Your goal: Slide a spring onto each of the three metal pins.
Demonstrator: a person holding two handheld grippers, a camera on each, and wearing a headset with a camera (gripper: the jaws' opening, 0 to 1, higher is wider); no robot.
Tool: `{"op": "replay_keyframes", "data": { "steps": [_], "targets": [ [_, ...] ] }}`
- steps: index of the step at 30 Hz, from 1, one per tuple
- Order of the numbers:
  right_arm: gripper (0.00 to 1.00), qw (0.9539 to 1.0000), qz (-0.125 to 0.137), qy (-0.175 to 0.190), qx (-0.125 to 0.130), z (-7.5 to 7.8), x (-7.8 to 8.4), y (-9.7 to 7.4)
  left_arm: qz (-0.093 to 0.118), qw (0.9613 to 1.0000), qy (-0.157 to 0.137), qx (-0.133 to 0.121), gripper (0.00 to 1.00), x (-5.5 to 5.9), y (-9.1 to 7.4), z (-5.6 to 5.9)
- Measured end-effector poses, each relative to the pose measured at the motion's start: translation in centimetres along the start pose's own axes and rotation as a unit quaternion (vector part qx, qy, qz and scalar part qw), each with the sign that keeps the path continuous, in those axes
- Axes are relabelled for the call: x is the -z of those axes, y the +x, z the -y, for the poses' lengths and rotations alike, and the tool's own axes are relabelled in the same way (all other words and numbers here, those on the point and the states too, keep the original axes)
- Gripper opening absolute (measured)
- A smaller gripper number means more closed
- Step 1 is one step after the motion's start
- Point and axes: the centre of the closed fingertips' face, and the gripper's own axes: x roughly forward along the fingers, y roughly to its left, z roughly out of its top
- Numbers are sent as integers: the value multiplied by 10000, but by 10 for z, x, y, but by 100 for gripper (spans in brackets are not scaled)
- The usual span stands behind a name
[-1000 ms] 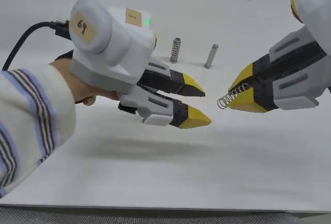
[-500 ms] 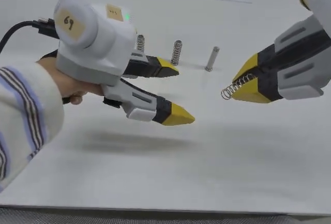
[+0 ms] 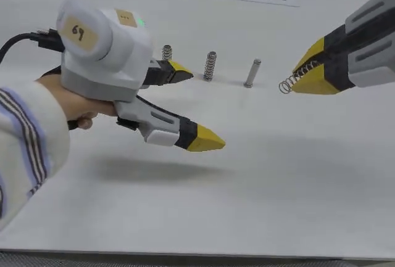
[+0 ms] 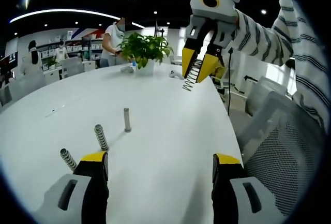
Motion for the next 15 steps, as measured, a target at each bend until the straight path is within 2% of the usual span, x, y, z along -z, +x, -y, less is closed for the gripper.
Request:
{"op": "replay_keyframes", "data": {
  "steps": [3, 5, 9, 15],
  "targets": [
    [8, 10000, -30, 51, 72, 12, 2, -2, 16, 9999, -118, 25, 81, 0, -2, 1],
    [8, 9999, -51, 58, 109, 19, 3, -4, -55, 10000, -31, -48, 85, 3, -3, -2],
    [8, 9998, -92, 49, 159, 31, 2, -6, -110, 9999, -50, -38, 92, 5, -4, -1],
    [8, 9995, -203, -74, 215, 48, 0, -8, -182, 9998, -84, 12, 94, 8, -3, 0]
  ]
}}
